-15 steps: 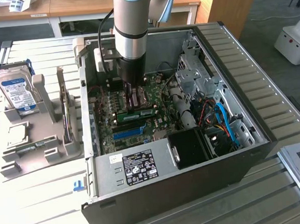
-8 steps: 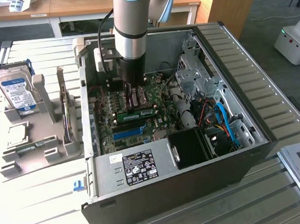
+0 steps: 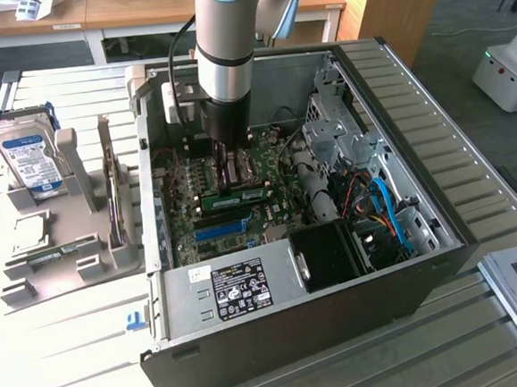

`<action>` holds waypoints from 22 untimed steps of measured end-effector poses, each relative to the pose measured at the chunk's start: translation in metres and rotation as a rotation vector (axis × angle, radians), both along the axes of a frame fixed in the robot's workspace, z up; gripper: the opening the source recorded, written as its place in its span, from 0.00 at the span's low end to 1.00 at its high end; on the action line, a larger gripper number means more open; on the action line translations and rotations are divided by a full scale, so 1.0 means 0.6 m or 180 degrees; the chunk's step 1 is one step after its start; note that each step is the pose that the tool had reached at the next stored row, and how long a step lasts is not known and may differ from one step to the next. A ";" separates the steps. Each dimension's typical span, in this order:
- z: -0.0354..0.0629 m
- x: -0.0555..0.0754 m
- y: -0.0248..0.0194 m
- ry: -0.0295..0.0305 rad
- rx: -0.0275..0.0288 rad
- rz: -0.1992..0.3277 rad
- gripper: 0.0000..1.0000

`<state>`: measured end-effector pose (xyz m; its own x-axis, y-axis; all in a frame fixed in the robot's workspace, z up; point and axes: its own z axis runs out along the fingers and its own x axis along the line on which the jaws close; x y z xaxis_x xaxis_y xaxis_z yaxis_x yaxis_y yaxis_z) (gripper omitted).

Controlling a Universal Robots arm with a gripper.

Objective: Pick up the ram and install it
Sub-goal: 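Press down the ram until it locks into place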

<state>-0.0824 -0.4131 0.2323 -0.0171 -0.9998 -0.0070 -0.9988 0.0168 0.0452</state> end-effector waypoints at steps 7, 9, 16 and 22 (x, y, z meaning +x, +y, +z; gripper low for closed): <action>-0.005 0.000 -0.0001 0.0000 0.0000 0.0000 0.10; -0.005 0.000 -0.0001 0.0000 0.0000 0.0000 0.10; -0.008 -0.001 -0.0002 0.0000 0.0000 0.0000 0.10; -0.011 0.000 -0.0004 0.0000 0.0000 0.0000 0.10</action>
<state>-0.0827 -0.4134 0.2260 -0.0170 -0.9998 -0.0071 -0.9988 0.0167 0.0451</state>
